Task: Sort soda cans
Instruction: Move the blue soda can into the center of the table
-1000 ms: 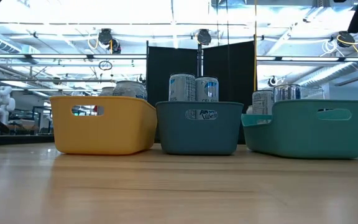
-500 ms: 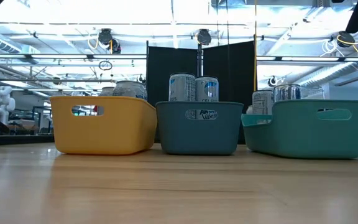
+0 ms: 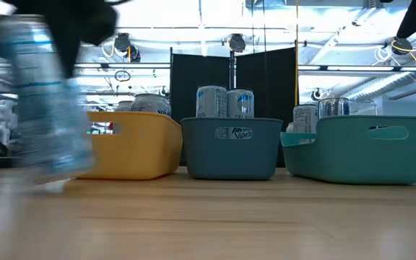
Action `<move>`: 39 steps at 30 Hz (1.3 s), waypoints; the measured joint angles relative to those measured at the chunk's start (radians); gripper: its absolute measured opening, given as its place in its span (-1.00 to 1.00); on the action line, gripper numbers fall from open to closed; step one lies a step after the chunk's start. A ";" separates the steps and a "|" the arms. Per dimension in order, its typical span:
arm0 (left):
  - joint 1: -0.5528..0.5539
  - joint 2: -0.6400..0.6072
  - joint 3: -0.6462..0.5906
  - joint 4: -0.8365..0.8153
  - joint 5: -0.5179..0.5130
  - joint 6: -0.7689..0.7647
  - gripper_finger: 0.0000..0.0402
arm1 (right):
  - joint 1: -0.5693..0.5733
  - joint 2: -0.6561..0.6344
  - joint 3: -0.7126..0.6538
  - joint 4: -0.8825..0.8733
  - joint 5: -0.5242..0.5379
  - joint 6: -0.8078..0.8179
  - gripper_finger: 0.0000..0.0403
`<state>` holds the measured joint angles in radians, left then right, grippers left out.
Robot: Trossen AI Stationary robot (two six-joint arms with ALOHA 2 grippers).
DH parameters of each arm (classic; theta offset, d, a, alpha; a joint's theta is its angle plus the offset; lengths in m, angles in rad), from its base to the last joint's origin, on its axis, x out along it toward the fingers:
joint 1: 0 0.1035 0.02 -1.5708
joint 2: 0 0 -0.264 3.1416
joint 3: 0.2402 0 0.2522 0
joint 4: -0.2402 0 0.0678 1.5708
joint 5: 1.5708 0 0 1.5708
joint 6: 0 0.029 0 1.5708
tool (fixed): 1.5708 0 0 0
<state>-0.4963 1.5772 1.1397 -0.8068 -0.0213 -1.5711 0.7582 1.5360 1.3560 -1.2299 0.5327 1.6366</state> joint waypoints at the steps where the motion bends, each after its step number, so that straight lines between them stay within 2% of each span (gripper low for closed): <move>1: 0.025 0.000 0.000 0.040 0.001 0.049 0.25 | 0.000 0.000 0.000 0.000 0.000 0.001 0.59; 5: 0.115 0.015 0.000 0.170 0.047 0.194 0.24 | 0.000 0.000 0.000 0.000 -0.001 0.019 0.59; 9: 0.180 0.046 0.026 0.199 0.091 0.277 0.24 | 0.000 0.000 0.000 0.005 -0.002 0.030 0.59; 12: 0.215 0.088 0.083 0.195 0.121 0.352 0.24 | 0.000 0.000 0.000 0.014 -0.002 0.029 0.59; 17: 0.263 0.205 0.258 0.177 0.174 0.509 0.24 | 0.000 0.000 0.000 0.015 -0.002 0.029 0.59; 20: 0.282 0.302 0.414 0.089 0.195 0.625 0.24 | 0.000 0.000 0.000 0.015 -0.002 0.028 0.59; 25: 0.294 0.483 0.729 -0.158 0.191 0.826 0.24 | 0.000 0.000 0.000 0.015 -0.002 0.028 0.59; 30: 0.291 0.649 0.997 -0.392 0.121 0.954 0.24 | 0.000 0.000 0.000 0.015 -0.002 0.028 0.59; 34: 0.284 0.743 1.124 -0.505 0.071 0.991 0.24 | 0.000 0.000 0.000 0.015 -0.002 0.028 0.59; 39: 0.275 0.790 1.160 -0.540 0.068 1.002 0.24 | 0.000 0.000 0.000 0.014 -0.002 0.027 0.59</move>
<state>-0.2213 2.3668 2.3001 -1.3465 0.0468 -0.5694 0.7578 1.5356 1.3556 -1.2156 0.5304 1.6638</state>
